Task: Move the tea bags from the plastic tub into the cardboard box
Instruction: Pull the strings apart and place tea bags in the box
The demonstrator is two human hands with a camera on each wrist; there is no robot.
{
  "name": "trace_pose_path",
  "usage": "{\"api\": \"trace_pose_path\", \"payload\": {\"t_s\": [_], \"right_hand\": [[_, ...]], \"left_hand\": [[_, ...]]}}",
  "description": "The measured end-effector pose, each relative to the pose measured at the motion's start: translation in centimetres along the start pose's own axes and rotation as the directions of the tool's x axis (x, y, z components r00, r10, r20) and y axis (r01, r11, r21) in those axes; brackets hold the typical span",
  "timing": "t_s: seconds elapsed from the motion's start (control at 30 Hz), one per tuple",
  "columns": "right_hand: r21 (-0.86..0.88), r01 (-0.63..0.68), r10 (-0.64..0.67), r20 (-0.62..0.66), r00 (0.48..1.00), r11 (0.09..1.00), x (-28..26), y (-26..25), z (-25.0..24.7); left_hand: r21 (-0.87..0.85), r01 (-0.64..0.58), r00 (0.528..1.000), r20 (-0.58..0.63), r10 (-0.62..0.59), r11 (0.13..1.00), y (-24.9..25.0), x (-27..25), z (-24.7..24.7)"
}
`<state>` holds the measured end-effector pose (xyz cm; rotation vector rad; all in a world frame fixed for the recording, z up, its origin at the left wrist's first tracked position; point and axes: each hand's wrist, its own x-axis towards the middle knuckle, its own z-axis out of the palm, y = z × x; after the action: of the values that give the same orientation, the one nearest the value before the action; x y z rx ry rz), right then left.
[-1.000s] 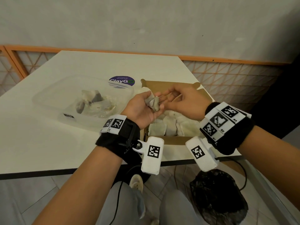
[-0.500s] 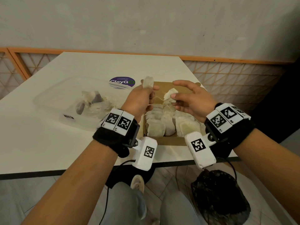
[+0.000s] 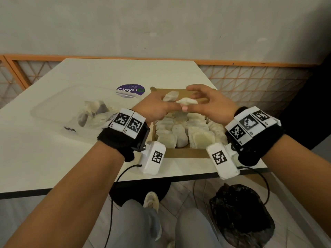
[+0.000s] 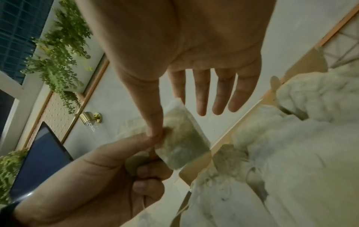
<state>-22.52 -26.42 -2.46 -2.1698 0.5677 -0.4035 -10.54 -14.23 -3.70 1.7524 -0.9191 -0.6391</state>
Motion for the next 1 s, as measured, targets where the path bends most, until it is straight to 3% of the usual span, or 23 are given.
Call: {"api": "trace_pose_path", "payload": {"t_s": [0.1, 0.27, 0.37, 0.47, 0.63, 0.7, 0.8, 0.93, 1.0], "right_hand": [[0.070, -0.010, 0.006, 0.060, 0.998, 0.997, 0.2, -0.4, -0.3], [0.135, -0.136, 0.097, 0.259, 0.961, 0.982, 0.0, 0.2, 0.7], [0.179, -0.186, 0.095, 0.423, 0.901, 0.966, -0.1, 0.2, 1.9], [0.136, -0.204, 0.111, 0.498, 0.860, 0.969, 0.2, 0.2, 3.4], [-0.051, -0.179, 0.183, 0.447, 0.875, 0.982, 0.8, 1.1, 5.1], [-0.187, -0.081, 0.141, 0.335, 0.932, 0.979, 0.7, 0.9, 4.7], [-0.216, 0.032, 0.003, 0.160, 0.987, 0.976, -0.2, 0.3, 4.4], [-0.286, 0.104, -0.017, 0.294, 0.956, 0.952, -1.7, 0.9, 5.9], [-0.278, 0.108, -0.036, 0.253, 0.967, 0.955, -1.6, 1.1, 5.7]], "left_hand": [[0.021, 0.071, 0.997, -0.005, -0.071, 0.997, 0.0, 0.2, -0.4], [-0.425, 0.111, 0.971, -0.145, -0.188, 0.898, -1.1, -0.4, -1.5], [-0.569, 0.118, 0.970, -0.111, -0.218, 0.814, -1.7, -0.9, -1.8], [-0.633, 0.115, 0.973, -0.082, -0.214, 0.766, -1.8, -1.4, -1.9], [-0.714, 0.124, 0.969, -0.062, -0.240, 0.689, -1.8, -1.9, -1.5], [-0.732, 0.125, 0.966, -0.066, -0.252, 0.670, -1.9, -2.0, -1.4], [-0.758, 0.114, 0.958, -0.087, -0.273, 0.643, -1.9, -1.8, -1.4], [-0.779, 0.143, 0.962, -0.037, -0.272, 0.611, -1.4, -1.7, -0.9], [-0.756, 0.174, 0.964, -0.001, -0.267, 0.631, -1.1, -1.6, -0.3]]}}
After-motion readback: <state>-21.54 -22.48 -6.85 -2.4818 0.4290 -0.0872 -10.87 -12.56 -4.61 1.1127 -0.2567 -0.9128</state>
